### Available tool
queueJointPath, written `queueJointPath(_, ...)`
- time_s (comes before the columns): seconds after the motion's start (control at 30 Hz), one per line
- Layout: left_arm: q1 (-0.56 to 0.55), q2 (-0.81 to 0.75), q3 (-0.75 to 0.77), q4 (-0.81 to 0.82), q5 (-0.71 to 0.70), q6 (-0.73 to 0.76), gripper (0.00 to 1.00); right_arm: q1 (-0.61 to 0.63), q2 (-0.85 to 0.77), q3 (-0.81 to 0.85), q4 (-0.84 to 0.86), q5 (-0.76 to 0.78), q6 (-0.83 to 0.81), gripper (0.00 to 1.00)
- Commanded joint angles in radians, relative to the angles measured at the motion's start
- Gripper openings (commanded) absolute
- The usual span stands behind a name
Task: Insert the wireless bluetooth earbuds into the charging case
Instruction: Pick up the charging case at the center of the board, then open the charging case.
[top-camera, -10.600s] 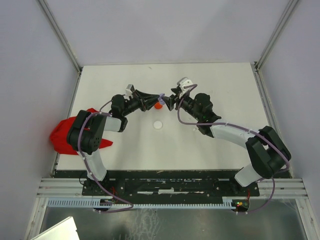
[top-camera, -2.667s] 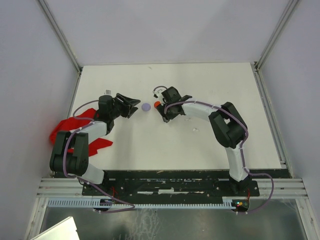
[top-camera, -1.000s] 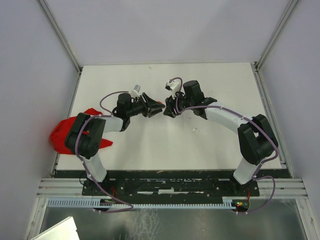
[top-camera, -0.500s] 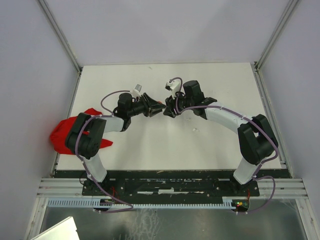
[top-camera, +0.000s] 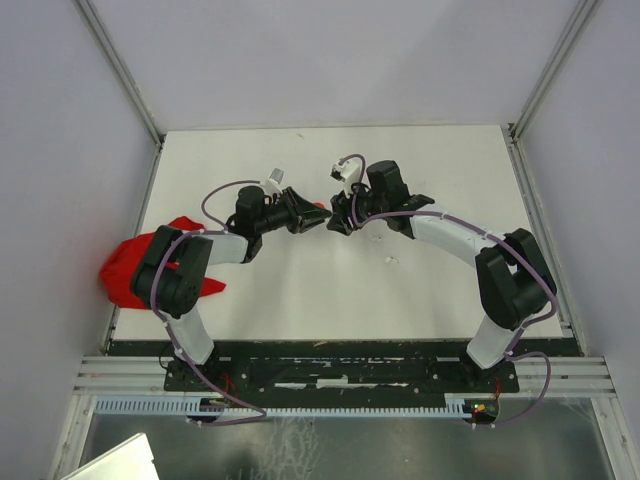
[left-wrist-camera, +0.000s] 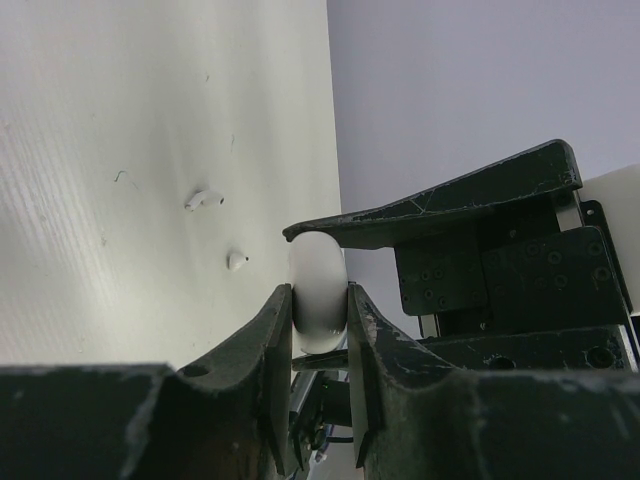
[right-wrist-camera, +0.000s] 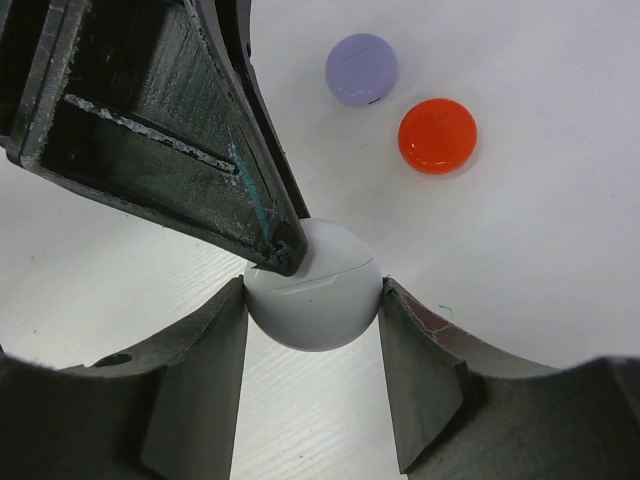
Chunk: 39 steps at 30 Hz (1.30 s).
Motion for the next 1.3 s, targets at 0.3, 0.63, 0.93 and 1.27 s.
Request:
queueJointPath(0.3, -0.007, -0.008, 0.031, 0.069, -0.015, 0.022, 0.03, -0.025, -0.127, -0.022, 0.087, 0.041, 0.125, 0.96)
queueJointPath(0.63, -0.007, 0.016, 0.029, 0.180, 0.005, -0.069, 0.03, -0.044, -0.156, 0.057, -0.115, 0.346, 0.261, 1.00)
queueJointPath(0.93, -0.009, 0.019, 0.042, 0.203, 0.019, -0.102, 0.03, -0.046, -0.128, 0.028, -0.097, 0.312, 0.269, 1.00)
queueJointPath(1.27, -0.010, 0.029, 0.044, 0.274, 0.034, -0.169, 0.03, -0.045, -0.066, 0.014, -0.063, 0.289, 0.288, 1.00)
